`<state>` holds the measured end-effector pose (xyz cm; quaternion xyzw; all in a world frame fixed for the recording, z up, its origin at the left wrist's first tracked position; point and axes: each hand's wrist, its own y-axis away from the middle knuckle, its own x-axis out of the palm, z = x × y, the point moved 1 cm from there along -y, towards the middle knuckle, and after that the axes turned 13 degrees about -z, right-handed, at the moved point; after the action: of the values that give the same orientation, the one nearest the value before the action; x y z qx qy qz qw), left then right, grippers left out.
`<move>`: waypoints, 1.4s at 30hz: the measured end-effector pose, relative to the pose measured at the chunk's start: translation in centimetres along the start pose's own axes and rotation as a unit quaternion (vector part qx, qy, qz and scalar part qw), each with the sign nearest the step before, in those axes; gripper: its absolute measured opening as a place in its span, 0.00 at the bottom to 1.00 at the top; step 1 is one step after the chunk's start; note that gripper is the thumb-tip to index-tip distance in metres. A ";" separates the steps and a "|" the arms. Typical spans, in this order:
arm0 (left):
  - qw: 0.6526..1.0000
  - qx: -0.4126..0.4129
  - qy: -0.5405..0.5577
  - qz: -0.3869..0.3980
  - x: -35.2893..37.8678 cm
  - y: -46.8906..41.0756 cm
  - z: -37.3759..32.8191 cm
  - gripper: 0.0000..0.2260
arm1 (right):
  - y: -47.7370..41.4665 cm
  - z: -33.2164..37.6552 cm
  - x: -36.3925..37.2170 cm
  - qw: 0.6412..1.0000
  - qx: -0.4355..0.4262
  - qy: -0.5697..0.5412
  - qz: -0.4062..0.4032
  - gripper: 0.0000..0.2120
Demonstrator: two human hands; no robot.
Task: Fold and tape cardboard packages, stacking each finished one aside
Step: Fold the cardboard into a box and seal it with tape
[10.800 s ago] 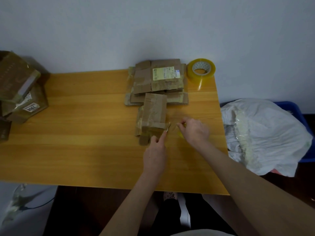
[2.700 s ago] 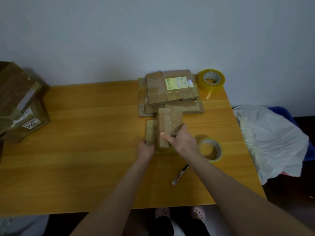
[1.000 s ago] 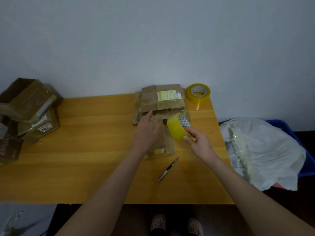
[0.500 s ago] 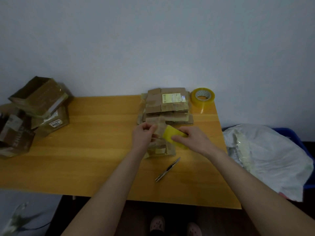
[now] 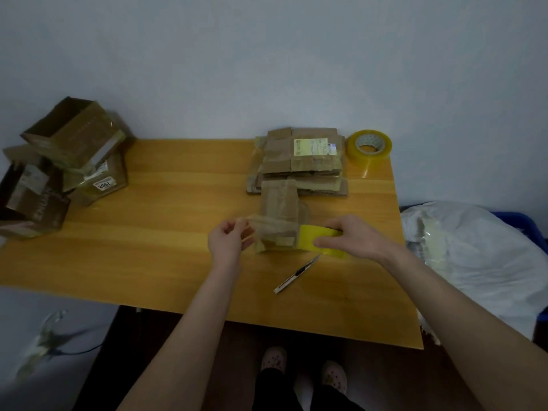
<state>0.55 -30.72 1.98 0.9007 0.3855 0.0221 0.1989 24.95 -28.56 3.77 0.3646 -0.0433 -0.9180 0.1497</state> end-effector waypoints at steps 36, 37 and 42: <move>0.990 -0.001 -0.137 -0.014 4.4 -6.3 7.9 0.04 | -4.6 0.0 8.0 0.948 0.077 0.290 -0.107 0.17; 0.988 0.018 -0.153 -0.016 4.5 -6.1 7.8 0.03 | -4.6 0.0 8.1 0.948 0.080 0.290 -0.108 0.17; 0.978 0.057 -0.187 -0.067 3.7 -5.6 5.9 0.17 | -4.5 0.5 8.2 0.946 0.080 0.294 -0.109 0.17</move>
<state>0.39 -26.64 -5.93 0.8710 0.4012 -0.1820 0.2172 17.86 -26.78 -2.09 0.6313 -0.0312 -0.7745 0.0251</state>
